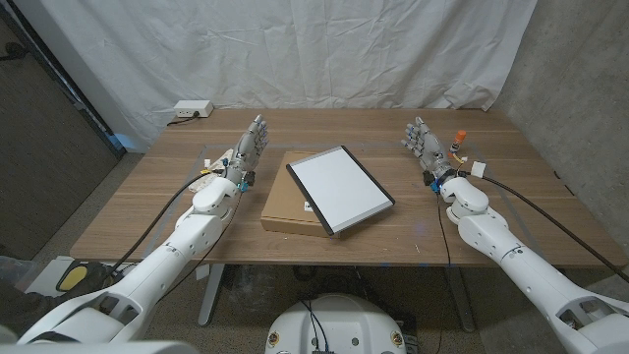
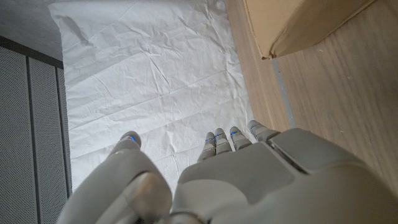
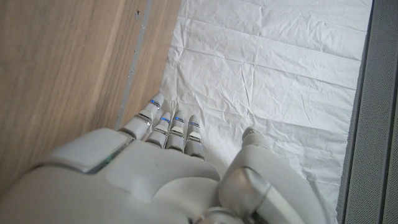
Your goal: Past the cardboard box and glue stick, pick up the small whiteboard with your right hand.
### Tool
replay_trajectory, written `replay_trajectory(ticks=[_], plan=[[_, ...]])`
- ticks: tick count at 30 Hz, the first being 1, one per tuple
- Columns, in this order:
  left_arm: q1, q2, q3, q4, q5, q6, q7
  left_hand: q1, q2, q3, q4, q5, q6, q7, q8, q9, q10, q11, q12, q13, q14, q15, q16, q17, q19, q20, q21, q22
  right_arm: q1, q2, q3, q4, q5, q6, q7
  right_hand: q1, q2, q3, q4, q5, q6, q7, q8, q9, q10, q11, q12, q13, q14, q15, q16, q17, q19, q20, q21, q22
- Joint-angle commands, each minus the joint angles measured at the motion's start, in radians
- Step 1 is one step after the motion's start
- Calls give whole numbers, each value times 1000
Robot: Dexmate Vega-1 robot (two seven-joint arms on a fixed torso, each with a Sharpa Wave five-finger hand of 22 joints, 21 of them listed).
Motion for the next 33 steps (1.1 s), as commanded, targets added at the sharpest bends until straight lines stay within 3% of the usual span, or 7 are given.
replay_trajectory(ticks=[1,16,33], plan=[[-4,-3,2,-1,-9,3,-13,10,-1,6,-1,8,-6,0,6,3,-6,-1,4,1,-9,-6,5,4,-10,-82,6,5,-32,-12,13,-53,13,-9,-16,7,0,5,-3,5,9,9,3,5,10,-3,6,1,12,1,6,1,10,-35,5,3],[-30,5,14,9,-1,11,-44,14,5,6,-3,12,-4,-1,6,3,-6,2,4,1,-11,-5,5,4,-15,-76,5,5,-80,-54,23,-160,9,-66,-66,20,8,10,-12,7,14,23,2,5,45,-3,17,1,48,7,12,-1,38,-32,6,4],[-19,17,0,4,-8,-3,-50,22,13,5,-6,18,-5,0,5,3,-9,3,3,1,-14,0,5,4,-17,-69,7,5,-123,-97,34,-282,9,-135,-116,43,19,18,-28,2,22,25,2,6,77,26,24,1,83,17,15,-3,61,-24,5,5]])
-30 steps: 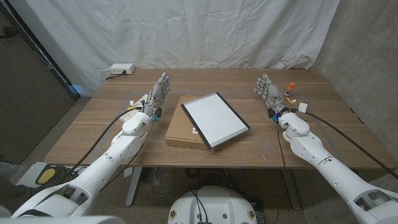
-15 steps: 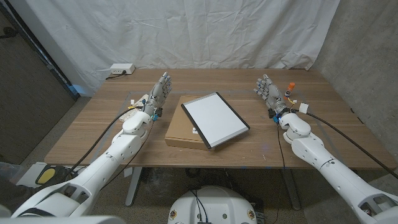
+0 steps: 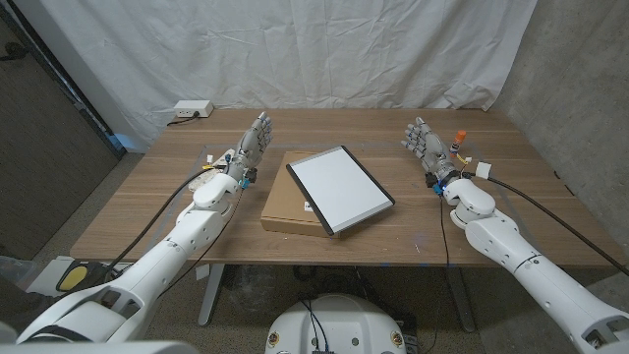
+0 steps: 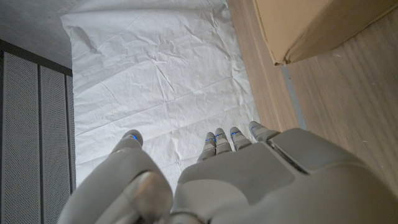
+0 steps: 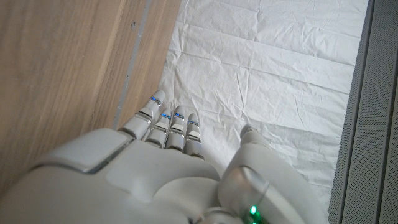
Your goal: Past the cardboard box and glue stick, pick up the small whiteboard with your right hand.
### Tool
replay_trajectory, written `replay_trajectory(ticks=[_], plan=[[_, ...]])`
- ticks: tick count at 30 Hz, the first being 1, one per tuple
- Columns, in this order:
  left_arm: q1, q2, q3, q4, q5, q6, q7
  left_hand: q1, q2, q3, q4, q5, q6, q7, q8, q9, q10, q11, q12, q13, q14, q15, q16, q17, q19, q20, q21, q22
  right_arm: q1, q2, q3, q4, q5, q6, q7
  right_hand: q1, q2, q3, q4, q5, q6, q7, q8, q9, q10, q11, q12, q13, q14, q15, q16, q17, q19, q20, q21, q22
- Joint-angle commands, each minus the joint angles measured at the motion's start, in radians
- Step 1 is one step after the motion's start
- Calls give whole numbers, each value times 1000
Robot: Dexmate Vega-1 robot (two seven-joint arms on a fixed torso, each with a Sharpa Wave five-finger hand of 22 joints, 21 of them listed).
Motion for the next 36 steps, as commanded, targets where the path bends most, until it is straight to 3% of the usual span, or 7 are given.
replay_trajectory(ticks=[1,20,30,36], plan=[[5,13,-9,-8,-3,-1,-7,12,3,5,-6,10,-6,1,5,3,-9,3,2,1,-6,1,5,4,-5,-67,7,5,-26,-25,7,-76,5,-49,-30,15,1,5,-9,2,6,1,2,1,17,10,9,2,18,4,7,0,15,-19,6,5],[22,39,-11,-59,10,14,9,19,9,4,-9,14,-5,2,4,3,-10,6,2,1,-6,3,5,4,-8,-64,8,6,-72,-78,39,-149,34,-87,-28,26,5,9,-18,-9,22,-5,6,2,46,22,15,3,56,4,12,1,44,-12,9,7],[29,49,-8,-84,13,25,9,22,12,3,-10,16,-6,1,4,3,-9,6,2,1,-7,4,5,4,-13,-56,6,6,-98,-104,59,-172,69,-103,-7,48,10,16,-36,-19,54,9,14,4,75,40,20,4,102,9,17,1,101,-7,21,7],[43,63,-7,-113,19,42,23,24,13,3,-11,16,-5,2,4,3,-9,6,2,1,-8,5,5,4,-13,-56,7,6,-110,-121,72,-182,83,-114,-1,53,11,17,-41,-23,42,12,7,4,87,42,21,4,123,10,19,1,131,-6,28,6]])
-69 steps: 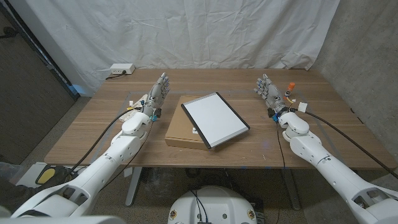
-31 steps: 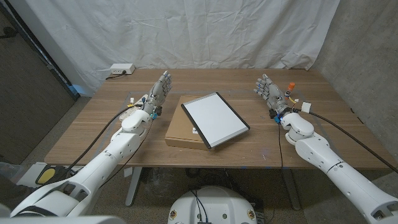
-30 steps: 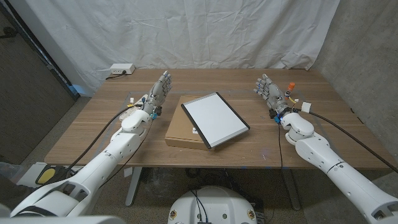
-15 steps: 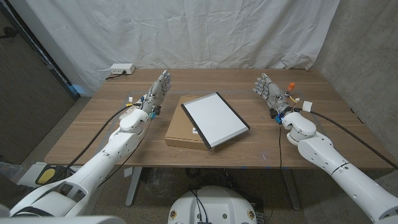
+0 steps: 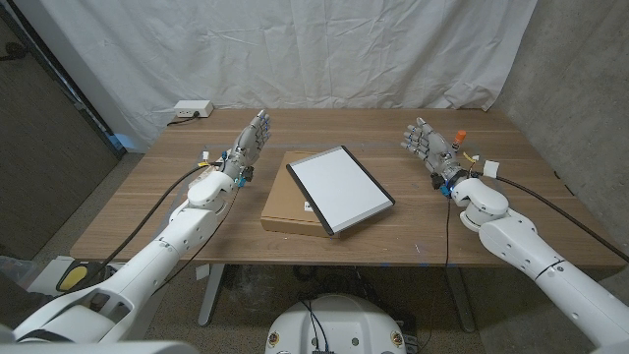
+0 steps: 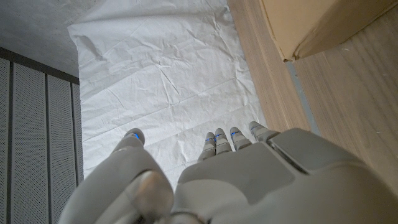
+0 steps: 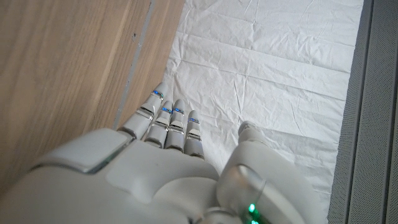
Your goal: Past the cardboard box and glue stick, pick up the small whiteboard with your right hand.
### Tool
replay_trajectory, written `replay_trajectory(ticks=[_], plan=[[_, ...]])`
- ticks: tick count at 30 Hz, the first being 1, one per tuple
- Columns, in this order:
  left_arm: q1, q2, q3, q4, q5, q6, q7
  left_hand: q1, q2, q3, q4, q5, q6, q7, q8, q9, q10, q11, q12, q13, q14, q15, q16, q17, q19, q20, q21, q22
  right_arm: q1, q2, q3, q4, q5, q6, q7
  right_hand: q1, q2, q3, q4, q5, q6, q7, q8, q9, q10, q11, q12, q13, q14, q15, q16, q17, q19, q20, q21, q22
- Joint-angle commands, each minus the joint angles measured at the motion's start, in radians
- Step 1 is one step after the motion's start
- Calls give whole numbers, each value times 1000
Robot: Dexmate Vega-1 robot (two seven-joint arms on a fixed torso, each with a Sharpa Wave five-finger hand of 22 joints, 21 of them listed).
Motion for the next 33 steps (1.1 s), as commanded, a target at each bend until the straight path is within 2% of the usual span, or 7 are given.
replay_trajectory(ticks=[1,7,12,21,24,27,33], plan=[[23,20,0,-48,8,22,24,11,0,2,-4,9,-5,2,4,4,-4,1,2,1,-8,5,5,4,-8,-61,3,1,-29,-36,26,-30,31,-23,15,17,1,1,-11,-4,-7,6,-4,5,13,4,7,3,20,5,5,1,32,-5,11,1],[29,20,-4,-55,6,15,26,13,1,2,-5,9,-6,1,4,4,-4,3,2,1,-8,6,5,5,-10,-60,3,1,-39,-54,37,-42,42,-39,18,27,3,4,-18,-7,-9,13,-6,5,20,11,6,4,43,10,8,1,62,0,17,1],[47,30,-8,-82,12,17,43,14,2,1,-5,9,-5,2,4,4,-5,1,2,1,-9,6,5,5,-11,-59,3,2,-49,-87,50,-87,57,-93,-2,35,4,7,-24,-8,-8,21,-6,5,30,14,7,4,63,15,10,1,81,4,20,0],[60,32,-12,-96,12,22,58,17,4,0,-6,10,-5,2,4,4,-4,0,3,1,-8,6,6,5,-13,-56,3,2,-71,-118,73,-108,93,-135,6,45,5,10,-33,-11,12,26,0,6,53,19,11,4,100,17,14,1,121,8,27,-1],[53,30,-6,-92,15,23,52,17,4,-1,-7,10,-5,2,4,4,-4,0,3,1,-8,6,6,5,-13,-55,3,2,-79,-134,80,-125,102,-161,-5,49,6,10,-38,-13,50,64,10,6,83,28,16,3,139,30,18,2,154,14,31,-1],[48,25,-2,-87,15,23,49,17,4,-1,-7,10,-5,2,4,4,-4,0,3,1,-7,8,6,5,-13,-54,3,2,-88,-148,87,-142,106,-178,-13,51,7,10,-40,-14,60,72,10,6,99,43,18,2,166,39,22,2,179,19,36,-1],[37,17,7,-74,17,26,43,18,4,-2,-7,10,-4,2,4,4,-5,1,2,1,-8,7,6,5,-15,-52,3,2,-112,-168,104,-171,115,-196,-25,56,8,11,-45,-14,82,73,13,6,133,41,24,2,198,36,24,2,209,16,40,-1]])
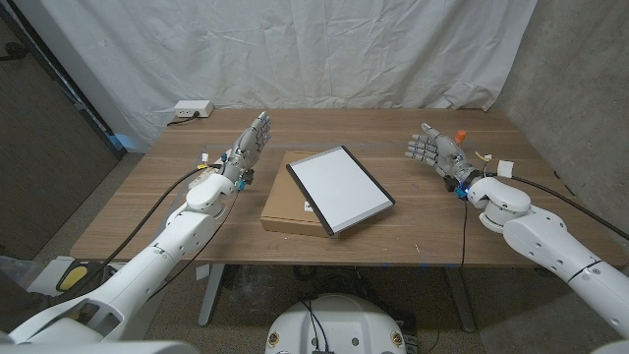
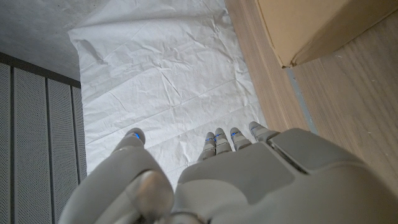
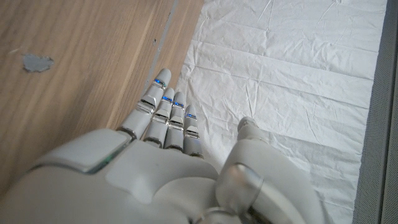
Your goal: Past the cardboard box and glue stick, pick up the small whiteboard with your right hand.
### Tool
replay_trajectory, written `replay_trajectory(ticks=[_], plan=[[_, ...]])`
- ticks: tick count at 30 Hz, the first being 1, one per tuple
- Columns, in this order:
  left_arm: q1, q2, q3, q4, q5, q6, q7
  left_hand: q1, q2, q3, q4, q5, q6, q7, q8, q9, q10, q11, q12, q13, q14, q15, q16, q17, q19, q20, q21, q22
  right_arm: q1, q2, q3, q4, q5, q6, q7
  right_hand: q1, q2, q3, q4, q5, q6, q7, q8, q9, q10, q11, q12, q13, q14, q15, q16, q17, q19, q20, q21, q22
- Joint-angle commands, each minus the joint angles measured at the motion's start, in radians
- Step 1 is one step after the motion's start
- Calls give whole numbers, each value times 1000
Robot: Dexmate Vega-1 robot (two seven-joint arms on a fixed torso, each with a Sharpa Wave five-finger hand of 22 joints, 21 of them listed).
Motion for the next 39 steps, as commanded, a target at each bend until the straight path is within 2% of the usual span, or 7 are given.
replay_trajectory(ticks=[1,12,21,27,32,35,39], plan=[[-13,-12,15,11,5,6,-7,14,1,-1,-6,3,-4,2,4,4,-5,1,2,1,-4,4,6,5,-9,-47,3,2,-45,-53,36,-63,29,-63,-23,13,0,1,-9,-3,26,-1,6,3,31,-5,8,2,28,-6,9,2,26,-4,8,2],[-23,-17,23,15,12,3,-11,16,2,-3,-7,4,-6,1,4,4,-6,1,2,1,-4,4,6,5,-12,-44,3,2,-95,-89,77,-109,47,-99,-49,21,2,4,-15,-3,40,-1,6,3,53,-13,10,2,59,-13,12,2,56,-14,13,3],[-28,-18,25,16,12,9,-12,17,3,-4,-7,4,-7,0,3,4,-8,2,2,1,-5,6,6,5,-13,-42,4,3,-104,-103,87,-122,58,-125,-48,23,2,4,-17,-4,40,2,2,3,55,-13,6,2,90,-17,17,3,82,-14,19,3],[-34,-20,27,23,12,6,-20,17,3,-5,-7,4,-6,2,3,4,-7,2,2,1,-4,5,6,5,-14,-42,4,3,-110,-113,92,-133,66,-148,-53,22,3,3,-17,-4,52,4,4,4,58,-11,3,2,111,-21,19,3,98,-31,21,3],[-38,-24,27,38,6,3,-28,18,4,-6,-8,4,-7,3,3,4,-8,1,2,1,-4,6,6,6,-14,-41,4,3,-111,-123,93,-141,79,-174,-51,23,4,3,-18,-4,61,3,6,4,59,-9,1,2,123,-23,20,3,105,-33,22,3],[-41,-26,27,43,5,2,-32,18,4,-7,-8,4,-7,1,3,4,-8,1,2,1,-4,7,6,6,-15,-41,4,3,-108,-129,93,-146,86,-190,-50,23,5,3,-18,-4,61,3,4,4,63,-10,1,2,135,-25,22,3,116,-35,24,3],[-47,-21,29,42,7,4,-40,18,4,-8,-8,4,-8,2,3,4,-8,1,2,2,-4,7,7,6,-15,-40,4,3,-102,-143,90,-155,96,-220,-49,26,3,3,-21,-4,66,19,2,5,88,-1,5,1,167,-24,24,3,157,-47,35,3]])
